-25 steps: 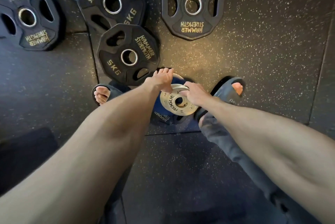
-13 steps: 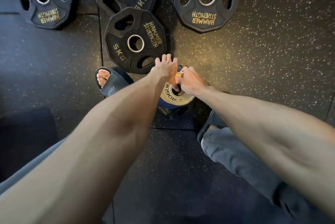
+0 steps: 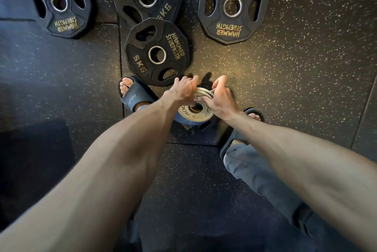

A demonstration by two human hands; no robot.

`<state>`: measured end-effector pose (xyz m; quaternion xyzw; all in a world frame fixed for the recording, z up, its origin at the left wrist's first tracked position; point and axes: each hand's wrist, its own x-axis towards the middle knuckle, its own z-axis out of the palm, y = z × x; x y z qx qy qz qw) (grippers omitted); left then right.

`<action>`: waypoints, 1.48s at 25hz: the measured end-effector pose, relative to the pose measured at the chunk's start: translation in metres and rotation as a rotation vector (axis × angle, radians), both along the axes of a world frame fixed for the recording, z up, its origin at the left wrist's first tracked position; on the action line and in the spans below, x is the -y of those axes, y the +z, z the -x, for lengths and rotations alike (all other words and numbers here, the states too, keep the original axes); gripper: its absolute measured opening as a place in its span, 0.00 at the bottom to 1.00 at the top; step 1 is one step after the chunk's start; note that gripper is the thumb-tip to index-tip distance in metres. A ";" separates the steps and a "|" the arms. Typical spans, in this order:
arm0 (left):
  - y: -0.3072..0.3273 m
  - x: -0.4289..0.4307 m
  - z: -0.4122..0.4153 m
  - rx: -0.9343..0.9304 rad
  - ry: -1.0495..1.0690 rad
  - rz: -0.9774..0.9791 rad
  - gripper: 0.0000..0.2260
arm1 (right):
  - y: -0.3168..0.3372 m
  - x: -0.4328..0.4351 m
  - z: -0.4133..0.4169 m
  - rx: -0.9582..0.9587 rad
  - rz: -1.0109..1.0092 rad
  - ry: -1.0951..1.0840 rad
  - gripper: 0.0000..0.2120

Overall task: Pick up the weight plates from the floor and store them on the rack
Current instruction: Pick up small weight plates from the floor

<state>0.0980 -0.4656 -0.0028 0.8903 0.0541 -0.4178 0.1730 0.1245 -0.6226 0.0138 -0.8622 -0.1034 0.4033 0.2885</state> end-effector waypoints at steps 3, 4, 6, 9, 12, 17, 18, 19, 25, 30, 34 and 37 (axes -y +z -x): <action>0.004 -0.005 -0.004 -0.071 0.056 0.026 0.24 | -0.005 -0.012 -0.017 -0.221 0.081 0.143 0.31; 0.008 -0.007 -0.003 -0.095 0.092 0.054 0.22 | -0.008 -0.017 -0.021 -0.268 0.126 0.223 0.34; 0.014 -0.009 0.004 -0.079 0.090 0.095 0.21 | -0.008 -0.024 -0.023 -0.281 0.195 0.357 0.33; 0.032 -0.024 -0.001 0.005 0.042 0.120 0.21 | 0.008 -0.033 -0.030 -0.245 0.186 0.399 0.29; 0.063 -0.057 -0.031 0.047 0.109 0.183 0.19 | 0.042 -0.060 -0.060 -0.231 0.112 0.347 0.31; 0.117 -0.137 -0.100 0.148 0.158 0.214 0.22 | 0.105 -0.137 -0.138 -0.092 0.113 0.408 0.25; 0.125 -0.155 -0.116 0.166 0.155 0.212 0.23 | 0.116 -0.154 -0.149 -0.038 0.120 0.395 0.23; 0.132 -0.170 -0.132 0.196 0.152 0.218 0.23 | 0.125 -0.170 -0.160 0.010 0.128 0.372 0.22; 0.148 -0.245 -0.224 0.087 0.425 0.216 0.20 | 0.116 -0.249 -0.225 0.029 0.109 0.143 0.21; 0.045 -0.346 -0.234 0.191 1.140 -0.084 0.21 | 0.043 -0.284 -0.268 -0.143 -0.036 -0.065 0.23; -0.022 -0.367 -0.224 0.109 1.442 -0.183 0.25 | -0.019 -0.300 -0.286 -0.335 -0.207 -0.209 0.21; -0.059 -0.373 -0.232 0.127 1.428 -0.230 0.28 | -0.046 -0.306 -0.304 -0.443 -0.236 -0.224 0.23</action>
